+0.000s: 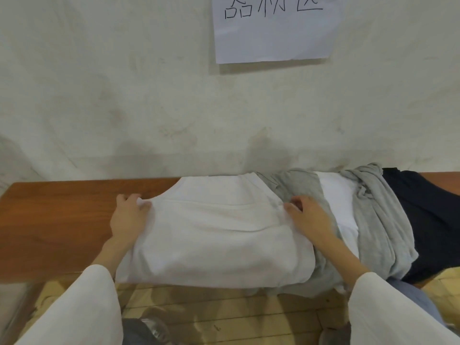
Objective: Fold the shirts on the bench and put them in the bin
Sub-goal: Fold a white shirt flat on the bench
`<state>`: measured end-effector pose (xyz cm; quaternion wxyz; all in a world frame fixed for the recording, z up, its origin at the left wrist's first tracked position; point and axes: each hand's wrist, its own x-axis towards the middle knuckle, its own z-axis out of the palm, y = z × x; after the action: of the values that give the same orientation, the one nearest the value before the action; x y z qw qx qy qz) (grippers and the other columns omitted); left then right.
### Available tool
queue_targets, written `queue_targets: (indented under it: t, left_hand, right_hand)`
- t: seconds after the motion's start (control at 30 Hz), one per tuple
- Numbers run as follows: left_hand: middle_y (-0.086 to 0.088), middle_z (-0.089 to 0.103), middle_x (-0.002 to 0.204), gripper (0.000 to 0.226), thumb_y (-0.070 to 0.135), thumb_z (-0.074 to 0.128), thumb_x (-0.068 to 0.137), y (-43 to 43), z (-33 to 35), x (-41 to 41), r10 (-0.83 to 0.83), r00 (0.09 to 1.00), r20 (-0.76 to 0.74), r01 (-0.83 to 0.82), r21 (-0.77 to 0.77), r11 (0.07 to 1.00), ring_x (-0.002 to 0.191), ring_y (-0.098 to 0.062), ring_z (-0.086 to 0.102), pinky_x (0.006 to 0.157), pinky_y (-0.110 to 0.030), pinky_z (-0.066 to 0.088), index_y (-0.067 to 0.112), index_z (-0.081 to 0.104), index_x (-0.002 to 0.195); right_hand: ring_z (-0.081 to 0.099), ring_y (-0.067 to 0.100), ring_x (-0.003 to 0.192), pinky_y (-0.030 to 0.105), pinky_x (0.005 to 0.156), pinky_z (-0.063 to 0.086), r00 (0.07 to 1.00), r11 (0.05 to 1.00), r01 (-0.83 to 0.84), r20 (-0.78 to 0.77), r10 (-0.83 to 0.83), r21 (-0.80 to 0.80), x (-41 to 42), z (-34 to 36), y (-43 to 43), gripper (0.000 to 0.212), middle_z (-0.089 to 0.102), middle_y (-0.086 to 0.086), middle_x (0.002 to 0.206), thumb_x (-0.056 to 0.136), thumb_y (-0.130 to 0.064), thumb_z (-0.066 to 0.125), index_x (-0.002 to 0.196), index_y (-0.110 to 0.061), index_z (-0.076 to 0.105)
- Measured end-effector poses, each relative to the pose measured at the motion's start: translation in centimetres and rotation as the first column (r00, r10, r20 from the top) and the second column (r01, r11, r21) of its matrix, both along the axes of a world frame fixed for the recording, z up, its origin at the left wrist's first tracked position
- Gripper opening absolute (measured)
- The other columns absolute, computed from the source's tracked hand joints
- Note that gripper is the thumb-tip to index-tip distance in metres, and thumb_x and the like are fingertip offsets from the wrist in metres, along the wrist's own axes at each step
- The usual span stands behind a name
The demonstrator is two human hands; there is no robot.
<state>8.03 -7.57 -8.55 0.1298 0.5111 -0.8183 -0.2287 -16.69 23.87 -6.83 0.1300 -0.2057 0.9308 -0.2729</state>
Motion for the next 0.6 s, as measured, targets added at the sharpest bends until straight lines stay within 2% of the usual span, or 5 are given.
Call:
queue_targets:
  t: [0.17, 0.3, 0.43, 0.5, 0.6]
  left_hand:
    - [-0.018, 0.049, 0.124, 0.045, 0.043, 0.060, 0.089, -1.0, 1.0, -0.6, -0.102, 0.973, 0.208, 0.076, 0.126, 0.989, 0.101, -0.035, 0.054, 0.082, -0.040, 0.044, 0.006, 0.056, 0.114]
    - [-0.010, 0.055, 0.100, 0.029, 0.029, 0.056, 0.093, -1.5, 1.8, -1.4, -0.026, 0.980, -0.196, 0.079, 0.264, 0.961, 0.091, -0.027, 0.052, 0.075, -0.035, 0.039, 0.002, 0.053, 0.103]
    - [-0.019, 0.060, 0.110, 0.036, 0.031, 0.055, 0.094, -2.7, 1.5, -1.3, 0.074, 0.966, -0.246, -0.038, 0.150, 0.988, 0.103, -0.036, 0.056, 0.080, -0.036, 0.039, -0.001, 0.053, 0.110]
    - [-0.023, 0.059, 0.112, 0.036, 0.028, 0.056, 0.093, -2.6, 0.9, -1.4, 0.067, 0.986, -0.154, -0.045, 0.146, 0.988, 0.104, -0.039, 0.056, 0.079, -0.038, 0.039, -0.002, 0.049, 0.112]
    - [-0.019, 0.059, 0.109, 0.035, 0.028, 0.059, 0.090, -1.7, 0.3, -1.9, -0.025, 0.999, 0.021, 0.024, 0.041, 0.999, 0.096, -0.037, 0.057, 0.075, -0.039, 0.043, 0.005, 0.045, 0.113]
  right_hand:
    - [0.044, 0.014, 0.066, 0.026, 0.057, 0.030, 0.996, 0.999, -0.026, 0.088, 0.022, 0.037, 0.1, 0.5, -0.8, 0.031, 0.047, -0.001, 0.075, 0.089, -0.039, 0.059, 0.075, -0.017, 0.043]
    - [0.047, 0.019, 0.075, 0.027, 0.062, 0.033, 0.993, 0.952, 0.118, 0.030, -0.114, -0.281, -0.4, 2.0, -0.8, 0.023, 0.051, 0.001, 0.079, 0.095, -0.031, 0.054, 0.098, -0.009, 0.047]
    - [0.049, 0.022, 0.075, 0.029, 0.069, 0.033, 0.973, 0.915, 0.188, -0.060, -0.223, -0.357, -3.6, 2.9, -1.6, 0.026, 0.053, 0.003, 0.081, 0.096, -0.028, 0.053, 0.110, -0.006, 0.049]
    - [0.052, 0.026, 0.079, 0.029, 0.067, 0.031, 0.967, 0.918, 0.225, -0.041, -0.252, -0.327, -5.4, 3.0, -1.8, 0.027, 0.053, 0.005, 0.083, 0.096, -0.030, 0.053, 0.109, -0.005, 0.050]
    - [0.057, 0.027, 0.086, 0.028, 0.071, 0.036, 0.995, 0.994, 0.101, -0.002, -0.101, -0.051, -7.2, 2.2, -1.9, 0.024, 0.058, 0.006, 0.088, 0.092, -0.030, 0.059, 0.104, -0.009, 0.056]
